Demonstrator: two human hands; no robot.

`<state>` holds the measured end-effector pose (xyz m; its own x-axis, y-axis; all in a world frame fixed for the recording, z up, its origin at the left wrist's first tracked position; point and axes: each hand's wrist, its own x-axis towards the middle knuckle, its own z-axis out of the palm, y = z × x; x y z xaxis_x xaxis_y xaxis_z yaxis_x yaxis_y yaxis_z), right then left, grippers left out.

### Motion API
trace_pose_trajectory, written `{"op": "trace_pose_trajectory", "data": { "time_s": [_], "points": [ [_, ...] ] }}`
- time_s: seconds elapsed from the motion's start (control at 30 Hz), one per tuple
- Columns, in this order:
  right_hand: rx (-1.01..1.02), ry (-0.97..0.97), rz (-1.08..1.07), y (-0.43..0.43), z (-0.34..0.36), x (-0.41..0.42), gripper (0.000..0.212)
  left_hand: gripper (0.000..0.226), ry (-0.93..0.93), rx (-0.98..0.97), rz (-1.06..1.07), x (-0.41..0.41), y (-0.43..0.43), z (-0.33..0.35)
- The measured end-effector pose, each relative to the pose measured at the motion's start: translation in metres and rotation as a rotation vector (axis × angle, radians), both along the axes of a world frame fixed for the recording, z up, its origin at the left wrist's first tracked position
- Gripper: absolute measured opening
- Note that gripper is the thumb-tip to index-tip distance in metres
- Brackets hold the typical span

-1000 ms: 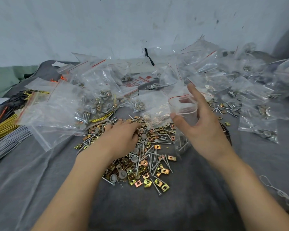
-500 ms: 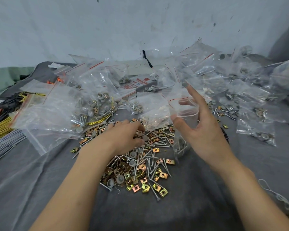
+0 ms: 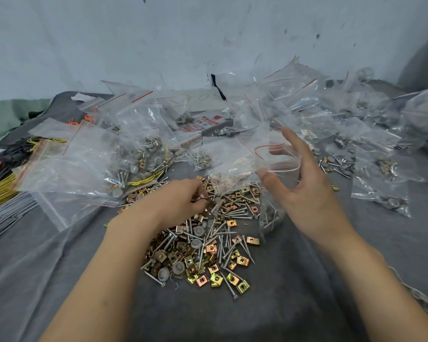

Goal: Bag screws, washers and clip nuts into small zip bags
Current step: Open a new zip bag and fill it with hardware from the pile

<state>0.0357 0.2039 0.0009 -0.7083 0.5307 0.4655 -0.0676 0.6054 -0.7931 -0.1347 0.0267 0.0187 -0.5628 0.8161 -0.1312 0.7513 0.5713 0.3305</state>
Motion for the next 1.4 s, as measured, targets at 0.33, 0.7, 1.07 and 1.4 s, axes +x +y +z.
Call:
{"op": "trace_pose_trajectory", "data": {
  "time_s": [0.33,0.7,1.07,1.4],
  "points": [
    [-0.006,-0.012,-0.002,0.0,0.002,0.003,0.073,0.003,-0.071,0.293,0.057,-0.007,-0.018,-0.005],
    [-0.001,-0.006,0.007,-0.001,0.003,0.003,0.074,0.013,-0.032,0.467,0.086,-0.005,-0.016,-0.003],
    [-0.023,0.011,0.012,0.002,0.002,0.003,0.072,0.015,-0.039,0.452,0.082,-0.002,-0.01,-0.007],
    [-0.009,0.03,-0.007,0.004,0.0,0.004,0.072,0.021,0.021,0.427,0.047,0.002,-0.005,-0.012]
  ]
}}
